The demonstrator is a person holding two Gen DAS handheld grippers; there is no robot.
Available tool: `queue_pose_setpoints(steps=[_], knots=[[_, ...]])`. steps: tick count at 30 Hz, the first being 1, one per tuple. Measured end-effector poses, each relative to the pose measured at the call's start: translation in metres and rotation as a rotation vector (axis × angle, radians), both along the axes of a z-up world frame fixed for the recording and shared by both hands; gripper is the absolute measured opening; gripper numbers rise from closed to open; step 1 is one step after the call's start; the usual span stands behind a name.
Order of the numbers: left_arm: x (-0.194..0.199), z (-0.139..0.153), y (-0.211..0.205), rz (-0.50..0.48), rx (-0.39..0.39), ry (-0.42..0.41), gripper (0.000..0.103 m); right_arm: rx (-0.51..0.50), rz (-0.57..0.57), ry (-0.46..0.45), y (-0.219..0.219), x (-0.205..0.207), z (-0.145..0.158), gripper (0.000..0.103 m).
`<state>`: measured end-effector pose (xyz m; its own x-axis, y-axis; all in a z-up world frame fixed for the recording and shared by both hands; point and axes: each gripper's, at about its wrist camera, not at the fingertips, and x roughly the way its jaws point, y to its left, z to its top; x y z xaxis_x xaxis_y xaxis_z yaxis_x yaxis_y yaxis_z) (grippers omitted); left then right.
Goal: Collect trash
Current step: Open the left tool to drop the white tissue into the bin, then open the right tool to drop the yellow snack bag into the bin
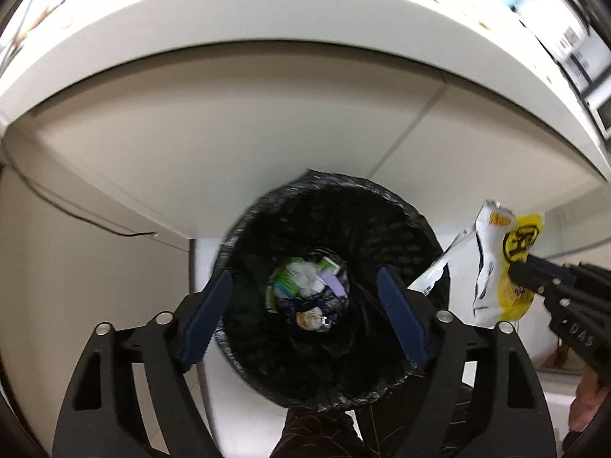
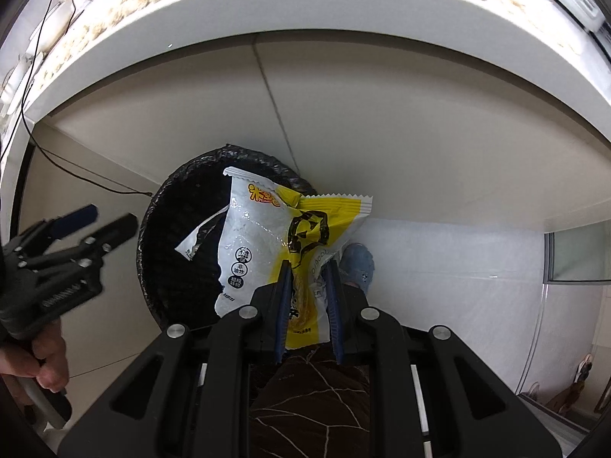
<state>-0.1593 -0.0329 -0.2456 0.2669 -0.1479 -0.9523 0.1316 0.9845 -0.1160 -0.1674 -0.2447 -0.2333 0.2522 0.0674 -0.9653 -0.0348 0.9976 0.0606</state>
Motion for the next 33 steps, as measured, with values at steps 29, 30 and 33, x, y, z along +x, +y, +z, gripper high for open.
queue_pose_setpoints(steps=[29,30,33], knots=[[-0.011,0.016,0.068,0.122,-0.002,-0.023,0.097,-0.068,0.162,0.052,0.075,0.023,-0.045,0.022],[-0.011,0.016,0.069,0.123,-0.002,-0.022,0.097,-0.069,0.16,0.052,0.074,0.023,-0.046,0.023],[-0.01,0.013,0.068,0.122,-0.001,-0.021,0.097,-0.069,0.15,0.048,0.075,0.023,-0.049,0.025]])
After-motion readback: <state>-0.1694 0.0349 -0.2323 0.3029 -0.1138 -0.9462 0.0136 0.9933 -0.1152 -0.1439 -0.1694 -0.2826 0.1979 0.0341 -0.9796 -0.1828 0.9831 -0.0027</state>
